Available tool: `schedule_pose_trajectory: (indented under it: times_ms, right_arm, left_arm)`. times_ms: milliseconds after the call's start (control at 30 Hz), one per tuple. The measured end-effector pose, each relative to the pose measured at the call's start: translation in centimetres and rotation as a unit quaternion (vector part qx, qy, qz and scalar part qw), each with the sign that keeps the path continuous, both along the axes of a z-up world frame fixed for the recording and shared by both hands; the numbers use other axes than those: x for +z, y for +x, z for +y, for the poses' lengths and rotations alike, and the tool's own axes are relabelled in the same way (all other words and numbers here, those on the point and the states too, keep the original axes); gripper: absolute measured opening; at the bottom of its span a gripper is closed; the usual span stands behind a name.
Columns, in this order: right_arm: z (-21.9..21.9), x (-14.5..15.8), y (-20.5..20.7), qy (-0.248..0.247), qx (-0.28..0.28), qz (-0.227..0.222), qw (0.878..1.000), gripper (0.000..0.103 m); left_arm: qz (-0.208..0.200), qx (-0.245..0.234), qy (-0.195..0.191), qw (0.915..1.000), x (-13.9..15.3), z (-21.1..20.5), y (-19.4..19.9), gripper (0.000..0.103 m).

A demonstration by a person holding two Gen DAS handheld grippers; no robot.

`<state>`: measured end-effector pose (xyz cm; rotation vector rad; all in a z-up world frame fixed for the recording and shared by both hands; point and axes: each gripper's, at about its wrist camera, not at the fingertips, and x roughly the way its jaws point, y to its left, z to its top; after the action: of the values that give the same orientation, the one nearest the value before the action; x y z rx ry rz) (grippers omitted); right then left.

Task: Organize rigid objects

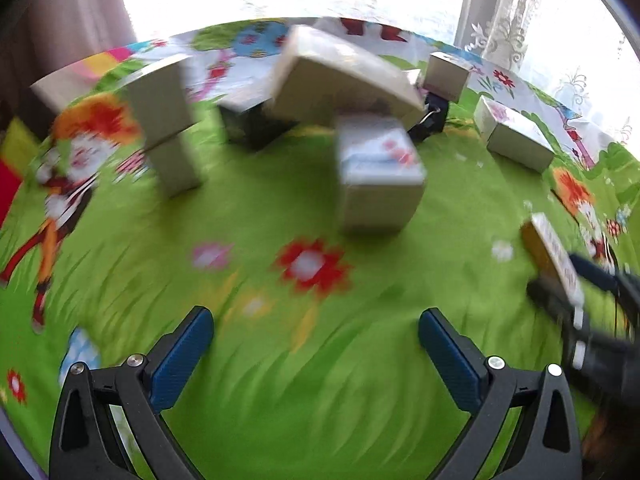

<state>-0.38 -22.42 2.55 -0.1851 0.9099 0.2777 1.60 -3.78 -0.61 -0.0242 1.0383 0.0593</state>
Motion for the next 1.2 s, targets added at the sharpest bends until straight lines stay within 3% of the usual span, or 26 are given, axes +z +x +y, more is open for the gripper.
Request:
schedule_pose_trajectory:
  times_ms: [267,300,333,367,400,500,667,767,967,1067,1133,1200]
  right_arm:
    - [0.0,0.0,0.1,0.002,-0.001,0.0,1.0,0.068]
    - [0.0,0.0,0.0,0.002,-0.001,0.0,1.0,0.067]
    - [0.0,0.0,0.0,0.001,-0.002,-0.001,1.0,0.062]
    - [-0.1,0.0,0.0,0.0,-0.004,-0.003,1.0,0.054]
    - [-0.2,0.1,-0.1,0.002,-0.006,-0.006,1.0,0.041]
    - [-0.1,0.2,-0.1,0.007,0.002,-0.006,1.0,0.037]
    - [0.2,0.2,-0.8,0.009,-0.005,-0.004,1.0,0.035]
    - [0.6,0.3,-3.7,0.008,-0.013,-0.006,1.0,0.035]
    - [2.0,0.5,-6.4,-0.014,-0.017,-0.018,1.0,0.034]
    - [1.5,0.5,-6.0,0.006,-0.028,-0.013,1.0,0.034]
    - [1.0,1.4,-6.7,0.019,-0.039,-0.04,0.998,0.034]
    - [0.3,3.1,-8.4,0.043,-0.05,-0.103,0.992,0.034]
  left_arm:
    - [-0.032,0.011,0.002,0.9994,-0.3,-1.6,6.1,0.1]
    - [-0.043,0.008,0.003,0.9991,-0.2,-1.5,5.9,0.094]
    - [-0.054,0.002,0.005,0.9985,0.2,-1.5,5.4,0.058]
    - [-0.058,-0.013,0.009,0.9982,0.6,-1.7,4.5,0.041]
    - [-0.049,-0.021,0.006,0.9985,0.6,-1.8,3.9,0.041]
    - [-0.051,-0.038,-0.014,0.9979,0.6,-1.1,0.5,0.041]
    - [-0.072,-0.061,-0.004,0.9955,0.6,-0.3,-4.2,0.041]
    - [-0.079,-0.072,-0.002,0.9943,0.7,-0.3,-5.7,0.041]
    - [-0.079,-0.077,0.0,0.9939,0.6,-0.4,-5.9,0.041]
    - [-0.071,-0.075,0.0,0.9947,0.8,-0.3,-6.0,0.041]
    - [-0.052,-0.062,-0.022,0.9965,1.3,0.1,-6.1,0.041]
    - [-0.085,-0.054,-0.032,0.9944,3.2,0.3,-7.3,0.041]
